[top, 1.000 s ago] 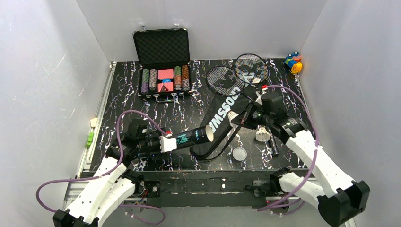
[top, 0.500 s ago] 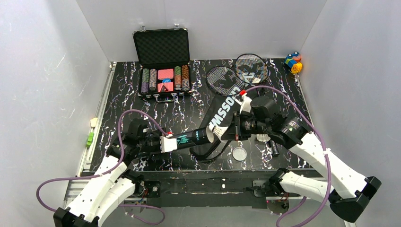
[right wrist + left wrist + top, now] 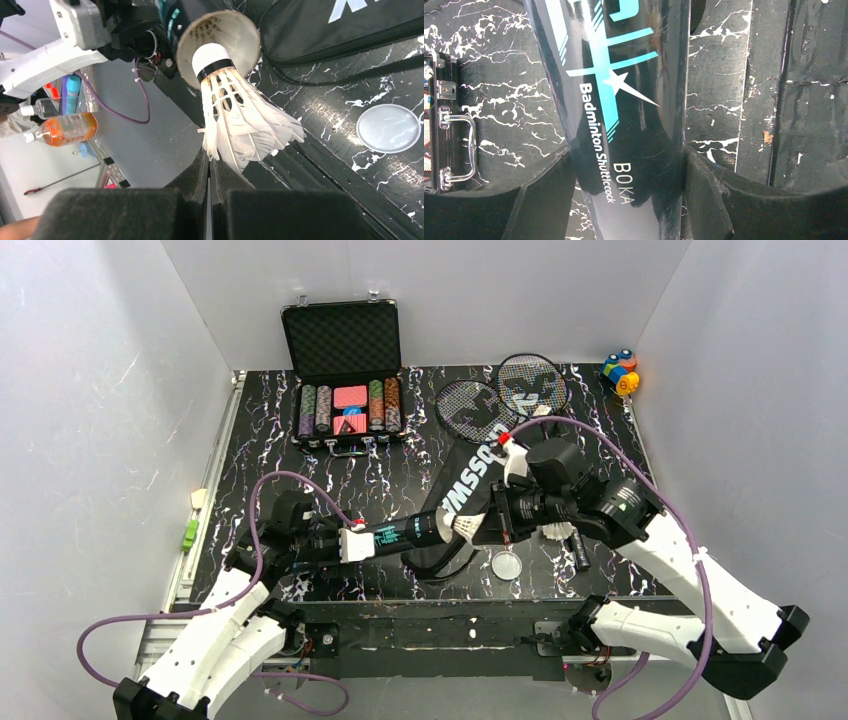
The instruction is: Pack up the badminton gear
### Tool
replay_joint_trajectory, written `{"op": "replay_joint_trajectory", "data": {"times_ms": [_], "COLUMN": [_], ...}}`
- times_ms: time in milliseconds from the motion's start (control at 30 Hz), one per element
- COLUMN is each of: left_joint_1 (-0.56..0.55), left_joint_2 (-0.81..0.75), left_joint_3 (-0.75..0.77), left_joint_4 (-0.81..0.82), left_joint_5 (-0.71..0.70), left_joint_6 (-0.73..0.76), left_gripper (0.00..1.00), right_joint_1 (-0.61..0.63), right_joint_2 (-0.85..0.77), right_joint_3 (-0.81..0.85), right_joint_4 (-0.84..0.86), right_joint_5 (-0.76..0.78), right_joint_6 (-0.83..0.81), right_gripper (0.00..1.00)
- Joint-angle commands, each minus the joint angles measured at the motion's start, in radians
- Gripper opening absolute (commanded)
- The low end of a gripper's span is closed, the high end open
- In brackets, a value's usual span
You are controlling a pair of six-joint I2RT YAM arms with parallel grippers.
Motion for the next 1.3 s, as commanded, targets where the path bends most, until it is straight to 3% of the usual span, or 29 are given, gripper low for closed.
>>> {"op": "replay_joint_trajectory", "data": {"times_ms": [0,267,500,900,1267], "left_joint_1": [-0.001,-0.003,-0.003,-0.004,-0.004], "left_joint_2": [-0.002,-0.015,-0.036,-0.034,-0.039], "left_joint_3": [0.032,0.048,0.032,0.032,0.039], "left_joint_4": [0.023,-0.017,-0.033,-0.047,-0.045], "left_joint_5": [0.047,0.061,0.061,0.073,0.075], "left_joint_6": [0.007,0.037,0.064,0.074,0.043], "left_gripper": [0.0,0.0,0.0,0.0,0.0], "right_joint_1": [0.03,0.056,0.056,0.121,0.102], "right_joint_2": [0.072,0.229,0.246,0.347,0.231], "right_joint_3": [0.115,0.223,0.238,0.318,0.304], "right_joint_4": [-0.045,-0.137,-0.164,-0.116,-0.034], "right_joint_5": [-0.031,-0.017,-0.027,-0.07,0.012], "right_joint_6": [-0.09,-0.174,-0.206,-0.207,-0.138], "right_gripper": [0.01,0.01,0.02,0.43,0.54]}}
